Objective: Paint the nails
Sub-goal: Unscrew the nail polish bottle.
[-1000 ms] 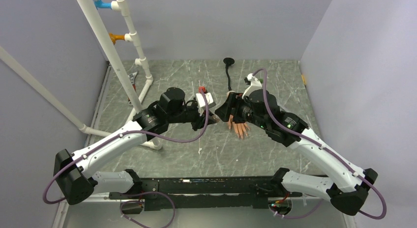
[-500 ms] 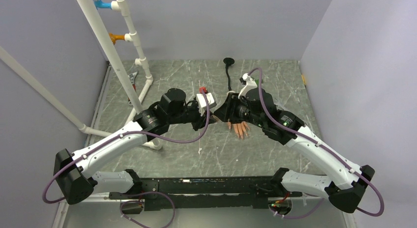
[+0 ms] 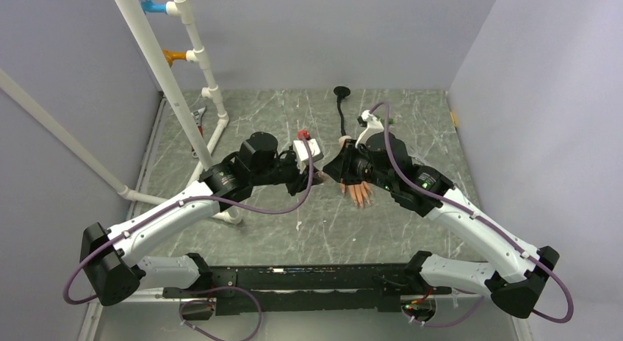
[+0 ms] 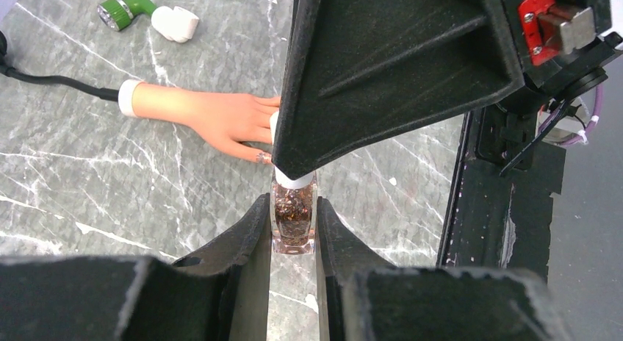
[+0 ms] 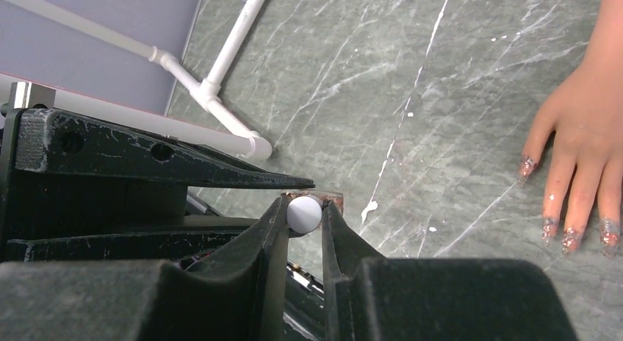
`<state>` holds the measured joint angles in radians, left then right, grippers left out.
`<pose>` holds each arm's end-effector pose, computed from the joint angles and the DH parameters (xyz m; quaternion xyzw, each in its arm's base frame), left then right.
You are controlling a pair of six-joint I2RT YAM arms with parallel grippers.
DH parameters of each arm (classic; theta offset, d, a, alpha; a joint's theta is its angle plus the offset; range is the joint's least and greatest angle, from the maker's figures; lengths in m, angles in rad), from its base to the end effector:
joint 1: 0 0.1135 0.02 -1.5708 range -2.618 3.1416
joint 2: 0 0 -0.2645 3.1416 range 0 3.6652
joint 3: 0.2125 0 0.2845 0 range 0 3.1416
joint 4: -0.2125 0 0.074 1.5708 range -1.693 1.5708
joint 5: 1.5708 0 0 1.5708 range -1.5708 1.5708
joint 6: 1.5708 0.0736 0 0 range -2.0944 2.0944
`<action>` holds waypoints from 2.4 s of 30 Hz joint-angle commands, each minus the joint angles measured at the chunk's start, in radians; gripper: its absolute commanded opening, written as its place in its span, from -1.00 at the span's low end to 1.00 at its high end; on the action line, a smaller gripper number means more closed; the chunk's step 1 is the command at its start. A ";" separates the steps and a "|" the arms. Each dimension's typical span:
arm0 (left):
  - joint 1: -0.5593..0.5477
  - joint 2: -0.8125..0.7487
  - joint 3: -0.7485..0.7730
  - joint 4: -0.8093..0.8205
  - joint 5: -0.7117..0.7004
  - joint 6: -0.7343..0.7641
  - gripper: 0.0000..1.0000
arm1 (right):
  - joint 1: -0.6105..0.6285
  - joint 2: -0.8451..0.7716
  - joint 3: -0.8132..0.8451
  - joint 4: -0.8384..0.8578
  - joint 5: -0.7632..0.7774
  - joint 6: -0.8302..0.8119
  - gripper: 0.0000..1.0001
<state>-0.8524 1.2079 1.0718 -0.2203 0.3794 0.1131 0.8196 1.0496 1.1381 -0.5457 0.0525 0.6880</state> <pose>0.2054 -0.2763 0.3328 0.4697 0.6644 -0.3468 0.4665 0.2024 0.2110 0.3621 -0.0420 0.8477 0.3453 0.4004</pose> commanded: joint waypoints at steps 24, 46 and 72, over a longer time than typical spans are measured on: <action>0.035 -0.068 0.015 0.024 0.349 0.065 -1.00 | 0.006 -0.261 -0.273 0.349 -0.409 -0.310 -0.92; 0.037 -0.033 0.036 -0.030 0.311 0.111 -1.00 | 0.007 -0.333 -0.193 0.253 -0.227 -0.268 1.00; 0.037 -0.078 -0.024 0.170 0.258 -0.101 -1.00 | 0.007 -0.330 -0.359 0.601 -0.118 -0.334 0.39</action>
<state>-0.8165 1.1751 1.0576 -0.1406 0.5938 0.0586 0.8246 0.7193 0.8036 -0.0933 -0.0414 0.3496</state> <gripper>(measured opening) 0.257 0.722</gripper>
